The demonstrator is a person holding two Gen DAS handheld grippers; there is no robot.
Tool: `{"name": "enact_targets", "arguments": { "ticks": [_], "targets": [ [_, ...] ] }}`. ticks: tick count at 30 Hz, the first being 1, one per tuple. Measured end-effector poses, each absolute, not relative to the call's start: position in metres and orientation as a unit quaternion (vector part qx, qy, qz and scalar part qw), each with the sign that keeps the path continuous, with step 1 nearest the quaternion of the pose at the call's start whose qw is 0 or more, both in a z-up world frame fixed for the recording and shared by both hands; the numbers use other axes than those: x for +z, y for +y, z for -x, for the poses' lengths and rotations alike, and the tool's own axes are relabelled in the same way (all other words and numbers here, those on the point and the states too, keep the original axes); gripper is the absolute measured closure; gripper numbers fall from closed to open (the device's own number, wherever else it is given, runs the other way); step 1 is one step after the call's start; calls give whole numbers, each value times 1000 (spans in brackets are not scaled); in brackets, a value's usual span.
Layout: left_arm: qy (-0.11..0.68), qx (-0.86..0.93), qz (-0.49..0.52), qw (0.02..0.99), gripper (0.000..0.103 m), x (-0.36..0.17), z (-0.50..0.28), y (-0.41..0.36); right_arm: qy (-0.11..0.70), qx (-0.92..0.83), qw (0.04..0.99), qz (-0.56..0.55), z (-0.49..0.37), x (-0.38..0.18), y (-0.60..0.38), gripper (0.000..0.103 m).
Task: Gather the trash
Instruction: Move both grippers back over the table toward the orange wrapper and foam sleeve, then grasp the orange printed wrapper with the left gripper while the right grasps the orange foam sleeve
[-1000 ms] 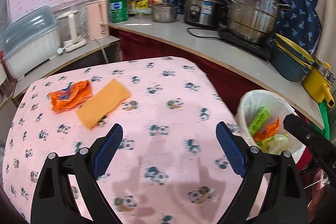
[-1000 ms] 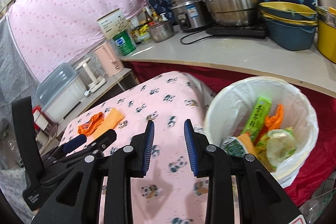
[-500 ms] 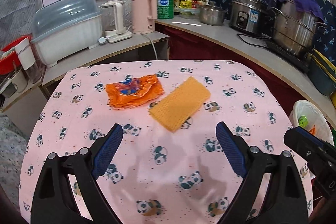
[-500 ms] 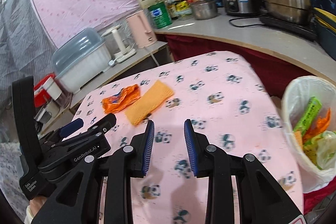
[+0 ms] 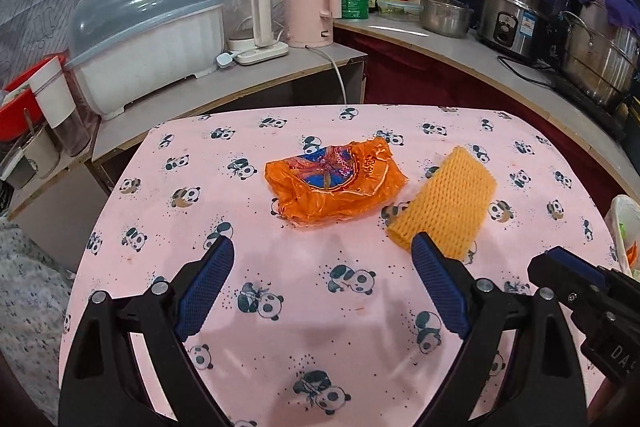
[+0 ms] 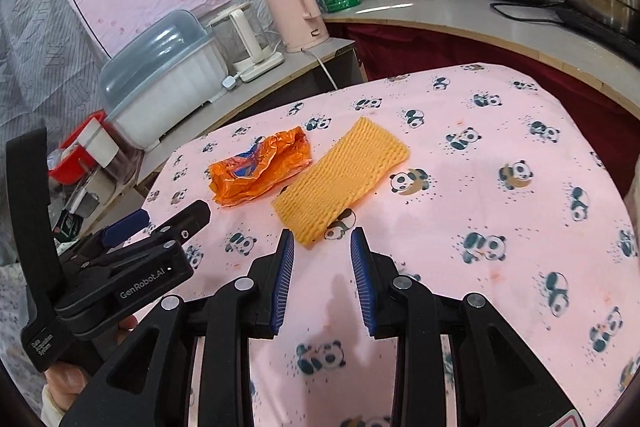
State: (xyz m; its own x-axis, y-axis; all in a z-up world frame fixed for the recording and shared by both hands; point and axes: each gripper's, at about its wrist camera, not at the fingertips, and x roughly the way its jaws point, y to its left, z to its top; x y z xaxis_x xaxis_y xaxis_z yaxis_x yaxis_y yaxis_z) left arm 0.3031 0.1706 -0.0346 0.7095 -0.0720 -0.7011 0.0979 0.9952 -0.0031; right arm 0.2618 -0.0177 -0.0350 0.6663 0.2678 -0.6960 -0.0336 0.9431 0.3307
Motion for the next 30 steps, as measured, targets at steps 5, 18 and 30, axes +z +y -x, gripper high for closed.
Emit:
{"name": "enact_targets", "arguments": {
  "ticks": [5, 18, 30],
  "targets": [
    [379, -66, -16, 923, 17, -45, -331, 177, 413, 79, 893, -157, -290, -49, -15, 74],
    [408, -87, -24, 909, 14, -77, -399, 164, 438, 53, 882, -167, -340, -82, -16, 66],
    [415, -112, -38, 902, 65, -78, -397, 137, 435, 76, 881, -167, -344, -87, -12, 94]
  ]
}}
